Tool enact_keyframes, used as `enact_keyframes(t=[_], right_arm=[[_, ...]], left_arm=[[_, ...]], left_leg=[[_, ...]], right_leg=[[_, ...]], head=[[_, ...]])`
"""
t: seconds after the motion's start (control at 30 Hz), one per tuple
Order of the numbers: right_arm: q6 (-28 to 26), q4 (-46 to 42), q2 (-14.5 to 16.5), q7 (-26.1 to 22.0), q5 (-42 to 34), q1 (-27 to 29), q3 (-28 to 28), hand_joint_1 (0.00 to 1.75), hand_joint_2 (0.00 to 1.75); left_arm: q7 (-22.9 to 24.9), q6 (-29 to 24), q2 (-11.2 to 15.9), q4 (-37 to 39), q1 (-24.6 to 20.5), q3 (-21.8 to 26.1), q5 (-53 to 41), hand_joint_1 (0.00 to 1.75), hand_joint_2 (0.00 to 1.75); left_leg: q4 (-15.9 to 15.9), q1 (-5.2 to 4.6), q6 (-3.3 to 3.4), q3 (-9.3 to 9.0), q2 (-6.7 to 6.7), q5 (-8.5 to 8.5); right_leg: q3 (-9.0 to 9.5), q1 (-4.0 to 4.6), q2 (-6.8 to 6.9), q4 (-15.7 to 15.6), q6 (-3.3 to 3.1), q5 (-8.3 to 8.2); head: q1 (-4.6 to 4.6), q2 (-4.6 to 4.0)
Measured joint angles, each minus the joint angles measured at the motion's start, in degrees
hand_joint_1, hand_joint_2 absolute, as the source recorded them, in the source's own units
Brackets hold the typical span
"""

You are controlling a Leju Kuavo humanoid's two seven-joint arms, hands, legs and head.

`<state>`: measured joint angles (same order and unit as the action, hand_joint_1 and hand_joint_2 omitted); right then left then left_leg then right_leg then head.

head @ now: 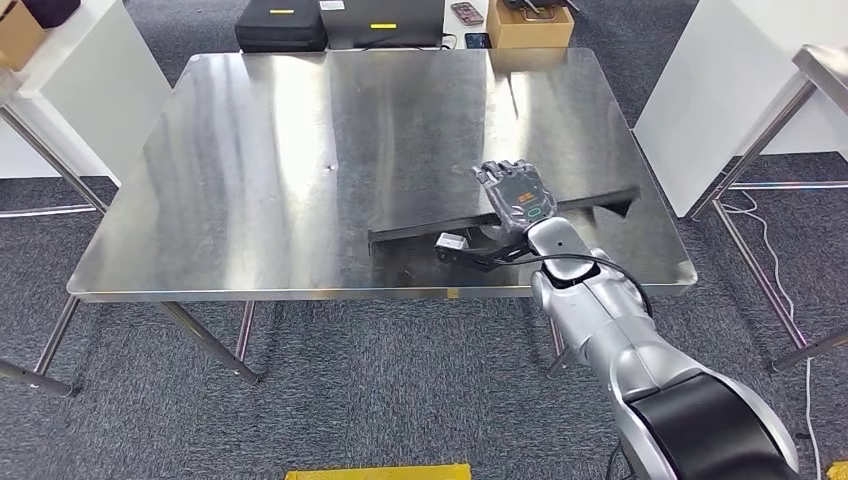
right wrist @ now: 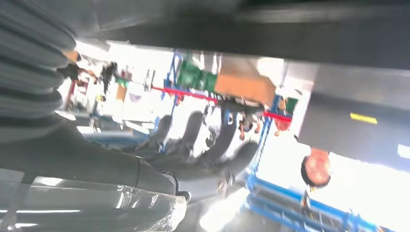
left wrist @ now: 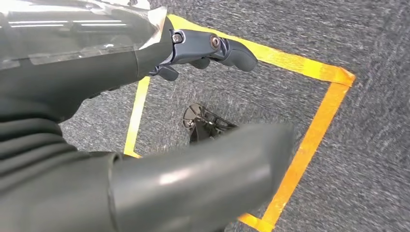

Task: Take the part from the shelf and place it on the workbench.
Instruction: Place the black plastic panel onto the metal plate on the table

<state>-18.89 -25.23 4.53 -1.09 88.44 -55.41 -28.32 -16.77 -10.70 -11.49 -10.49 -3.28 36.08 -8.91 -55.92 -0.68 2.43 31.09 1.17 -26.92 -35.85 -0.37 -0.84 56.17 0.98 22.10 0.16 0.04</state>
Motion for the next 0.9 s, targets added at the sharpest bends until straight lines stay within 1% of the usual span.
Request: enact_keyframes(t=[0.17, 0.7, 0.9], right_arm=[[1.9, 0.7, 0.0, 0.0, -0.7, -0.4, 1.4, 0.0, 0.0], [2.1, 1.1, 0.0, 0.1, -0.7, -0.4, 2.4, 0.0, 0.0], [2.9, 1.2, -0.2, 0.6, -0.6, -0.5, 2.9, 0.0, 0.0]], left_arm=[[0.7, -0.1, -0.1, 0.0, 0.0, 0.1, 0.1, 0.0, 1.75], [1.0, -0.3, -0.3, 0.0, -0.1, 0.6, 0.6, 0.0, 1.75], [1.1, -1.1, -0.4, 0.0, -0.1, 1.1, 1.1, 0.0, 1.75]], left_leg=[[0.0, 0.0, 0.0, 0.0, -0.01, 0.0], [0.0, -0.01, 0.0, -0.01, -0.01, 0.0], [0.0, -0.02, 0.0, -0.02, 0.0, 0.0]], right_leg=[[0.0, 0.0, 0.0, 0.0, 0.0, 0.0], [0.0, 0.0, 0.0, 0.0, 0.0, 0.0], [0.0, 0.0, 0.0, 0.0, 0.0, 0.0]], head=[[-0.01, 0.01], [-0.01, 0.0], [-0.01, 0.0]])
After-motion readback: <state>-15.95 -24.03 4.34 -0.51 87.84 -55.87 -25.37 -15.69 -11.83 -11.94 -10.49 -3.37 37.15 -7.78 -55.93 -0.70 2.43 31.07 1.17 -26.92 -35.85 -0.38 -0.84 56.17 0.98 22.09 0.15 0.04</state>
